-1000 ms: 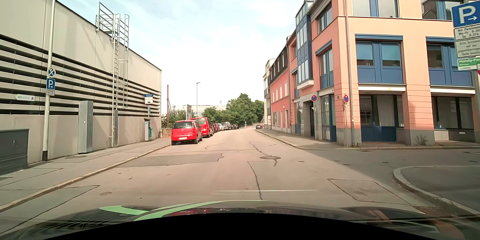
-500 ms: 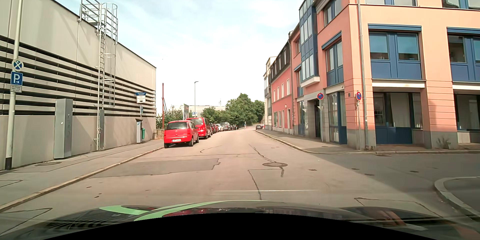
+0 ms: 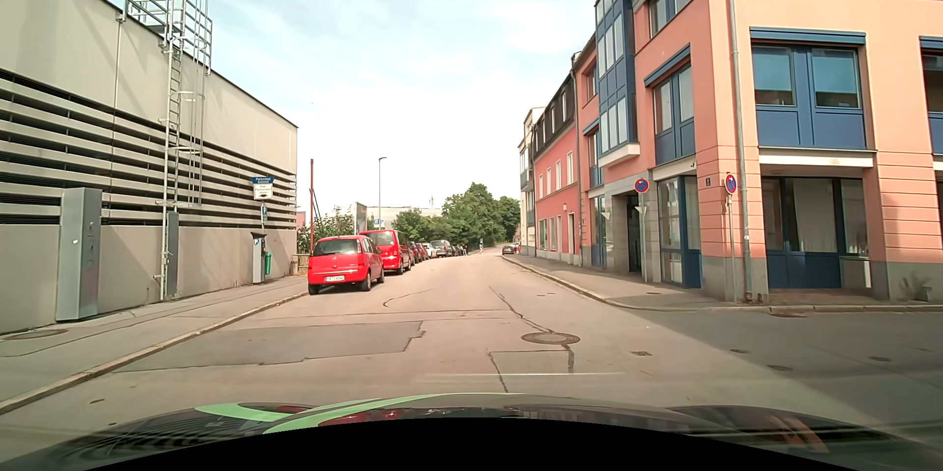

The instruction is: Follow the waypoints while adhering to traffic rules and regulations

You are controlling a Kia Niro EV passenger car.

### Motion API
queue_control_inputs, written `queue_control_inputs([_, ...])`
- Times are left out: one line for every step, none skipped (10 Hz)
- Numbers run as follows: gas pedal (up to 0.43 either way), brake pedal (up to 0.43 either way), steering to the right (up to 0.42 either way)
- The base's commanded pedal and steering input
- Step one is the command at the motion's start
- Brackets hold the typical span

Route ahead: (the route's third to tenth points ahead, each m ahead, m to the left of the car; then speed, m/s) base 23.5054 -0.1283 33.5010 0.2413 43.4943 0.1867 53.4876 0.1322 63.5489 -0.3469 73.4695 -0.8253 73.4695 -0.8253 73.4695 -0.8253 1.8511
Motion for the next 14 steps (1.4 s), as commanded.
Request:
queue_control_inputs([0.000, 0.043, 0.005])
queue_control_inputs([0.000, 0.000, 0.005])
queue_control_inputs([0.039, 0.000, 0.005])
queue_control_inputs([0.319, 0.000, 0.005])
queue_control_inputs([0.398, 0.000, 0.005])
queue_control_inputs([0.409, 0.000, 0.005])
queue_control_inputs([0.409, 0.000, 0.005])
queue_control_inputs([0.409, 0.000, 0.005])
queue_control_inputs([0.409, 0.000, 0.005])
queue_control_inputs([0.409, 0.000, 0.005])
queue_control_inputs([0.409, 0.000, 0.005])
queue_control_inputs([0.409, 0.000, 0.005])
queue_control_inputs([0.409, 0.000, 0.005])
queue_control_inputs([0.409, 0.000, 0.004])
